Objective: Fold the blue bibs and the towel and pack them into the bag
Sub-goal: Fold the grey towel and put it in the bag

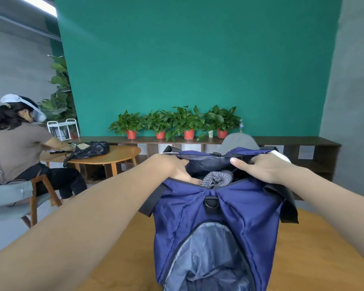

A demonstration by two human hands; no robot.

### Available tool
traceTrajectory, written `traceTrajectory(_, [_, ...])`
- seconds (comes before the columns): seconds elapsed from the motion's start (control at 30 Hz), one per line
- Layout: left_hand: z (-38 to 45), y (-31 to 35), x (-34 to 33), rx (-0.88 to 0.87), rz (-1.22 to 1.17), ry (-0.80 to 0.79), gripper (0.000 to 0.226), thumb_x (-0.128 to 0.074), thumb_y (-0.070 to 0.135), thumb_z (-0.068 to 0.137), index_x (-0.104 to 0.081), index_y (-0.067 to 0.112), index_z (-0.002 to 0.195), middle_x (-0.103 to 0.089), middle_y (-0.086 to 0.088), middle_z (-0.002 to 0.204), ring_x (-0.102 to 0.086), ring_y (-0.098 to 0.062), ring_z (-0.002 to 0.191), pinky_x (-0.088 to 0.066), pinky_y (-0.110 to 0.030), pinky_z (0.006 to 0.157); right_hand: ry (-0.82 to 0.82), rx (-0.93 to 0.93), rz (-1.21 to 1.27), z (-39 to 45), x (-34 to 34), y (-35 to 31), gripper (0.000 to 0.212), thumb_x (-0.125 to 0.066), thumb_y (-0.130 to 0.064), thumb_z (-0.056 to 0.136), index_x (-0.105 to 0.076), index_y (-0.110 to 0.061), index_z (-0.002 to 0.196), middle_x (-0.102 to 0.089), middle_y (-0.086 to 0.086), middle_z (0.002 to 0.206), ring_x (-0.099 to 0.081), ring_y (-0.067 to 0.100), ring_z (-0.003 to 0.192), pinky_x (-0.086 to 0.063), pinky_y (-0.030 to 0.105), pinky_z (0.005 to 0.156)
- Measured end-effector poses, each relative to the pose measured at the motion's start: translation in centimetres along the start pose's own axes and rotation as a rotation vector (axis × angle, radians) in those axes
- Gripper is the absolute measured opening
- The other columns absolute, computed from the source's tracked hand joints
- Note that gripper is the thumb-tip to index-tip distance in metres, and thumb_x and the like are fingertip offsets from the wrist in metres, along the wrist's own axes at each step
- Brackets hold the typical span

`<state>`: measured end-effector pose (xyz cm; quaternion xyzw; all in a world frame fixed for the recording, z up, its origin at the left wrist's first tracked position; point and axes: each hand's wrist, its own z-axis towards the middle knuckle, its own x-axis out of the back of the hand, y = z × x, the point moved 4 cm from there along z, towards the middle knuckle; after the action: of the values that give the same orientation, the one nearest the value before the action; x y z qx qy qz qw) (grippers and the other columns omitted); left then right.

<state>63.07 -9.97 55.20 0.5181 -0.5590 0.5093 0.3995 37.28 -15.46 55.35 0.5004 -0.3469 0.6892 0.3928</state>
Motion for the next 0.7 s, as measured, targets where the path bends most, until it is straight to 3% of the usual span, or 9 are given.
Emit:
traceTrajectory(0.13, [1.0,6.8,-0.5,-0.063,-0.051,0.019,0.108,-0.029,0.097,0.073,-0.02,0.034,0.161,-0.026,0.002,0.166,-0.032,-0.029,0.149,-0.03,-0.048,0.118,0.008,-0.037,-0.036,-2.9,0.0,5.4,0.077,-0.015,-0.086,0.085,-0.059,-0.026,0.065,-0.067,-0.003,0.084,-0.06,0.018,0.089,-0.04,0.031,0.077])
traceTrajectory(0.27, [5.0,11.3,-7.1,-0.038,-0.244,0.034,0.128,-0.007,0.11,0.052,-0.024,0.041,0.158,-0.032,0.003,0.164,-0.038,-0.027,0.145,-0.032,-0.05,0.115,-0.028,-0.034,-0.008,-6.2,-4.3,9.8,0.085,-0.017,-0.087,0.084,-0.055,-0.017,0.053,-0.065,-0.001,0.071,-0.056,0.01,0.075,-0.032,0.027,0.068])
traceTrajectory(0.33, [5.0,14.3,-10.4,-0.035,-0.344,0.029,0.122,-0.009,0.105,0.061,-0.027,0.034,0.158,-0.038,-0.002,0.161,-0.042,-0.027,0.142,-0.035,-0.045,0.114,-0.066,-0.034,0.035,-7.9,-7.4,11.5,0.091,-0.008,-0.091,0.079,-0.06,-0.02,0.056,-0.069,-0.002,0.085,-0.058,0.012,0.09,-0.037,0.027,0.079])
traceTrajectory(0.37, [4.4,15.9,-11.5,-0.032,-0.383,0.037,0.12,-0.014,0.102,0.065,-0.025,0.029,0.159,-0.039,-0.005,0.16,-0.042,-0.029,0.142,-0.036,-0.044,0.114,-0.059,-0.018,0.033,-8.6,-8.6,12.0,0.095,-0.004,-0.092,0.079,-0.07,-0.025,0.065,-0.07,-0.006,0.105,-0.055,0.014,0.108,-0.036,0.029,0.094])
traceTrajectory(0.43, [3.8,18.4,-12.9,-0.035,-0.447,0.043,0.119,-0.021,0.1,0.07,-0.012,0.025,0.163,-0.031,-0.01,0.163,-0.036,-0.032,0.146,-0.034,-0.045,0.116,-0.043,0.028,-0.034,-9.3,-10.3,12.8,0.099,0.004,-0.091,0.081,-0.079,-0.037,0.091,-0.053,-0.015,0.143,-0.036,0.017,0.138,-0.019,0.038,0.117])
traceTrajectory(0.47, [3.7,19.3,-13.2,-0.056,-0.46,0.05,0.117,-0.023,0.099,0.072,-0.007,0.027,0.163,-0.026,-0.01,0.166,-0.03,-0.032,0.149,-0.032,-0.046,0.118,-0.042,0.038,-0.038,-9.5,-10.7,13.3,0.102,0.008,-0.09,0.08,-0.079,-0.039,0.094,-0.052,-0.017,0.145,-0.034,0.016,0.14,-0.015,0.04,0.119])
traceTrajectory(0.53, [3.8,20.8,-13.0,-0.134,-0.457,0.071,0.108,-0.025,0.096,0.077,-0.007,0.033,0.162,-0.016,-0.006,0.169,-0.02,-0.028,0.154,-0.026,-0.047,0.122,-0.027,0.036,0.008,-9.9,-11.2,14.1,0.106,0.012,-0.091,0.077,-0.075,-0.031,0.075,-0.07,-0.013,0.112,-0.051,0.015,0.121,-0.023,0.036,0.112])
traceTrajectory(0.6, [3.7,22.1,-12.8,-0.245,-0.44,0.085,0.097,-0.028,0.092,0.082,-0.013,0.037,0.161,-0.011,0.001,0.17,-0.011,-0.022,0.156,-0.02,-0.047,0.124,-0.033,0.06,0.008,-10.6,-11.6,14.3,0.107,0.011,-0.091,0.077,-0.064,-0.019,0.058,-0.068,-0.003,0.072,-0.057,0.015,0.092,-0.028,0.034,0.104])
traceTrajectory(0.7, [3.8,23.5,-13.6,-0.381,-0.425,0.082,0.087,-0.027,0.087,0.087,-0.02,0.039,0.16,-0.013,0.002,0.17,-0.007,-0.018,0.157,-0.014,-0.046,0.126,-0.183,0.135,0.072,-11.5,-12.9,14.0,0.107,0.007,-0.094,0.077,-0.066,-0.016,0.061,-0.067,0.0,0.066,-0.061,0.015,0.087,-0.033,0.035,0.109])
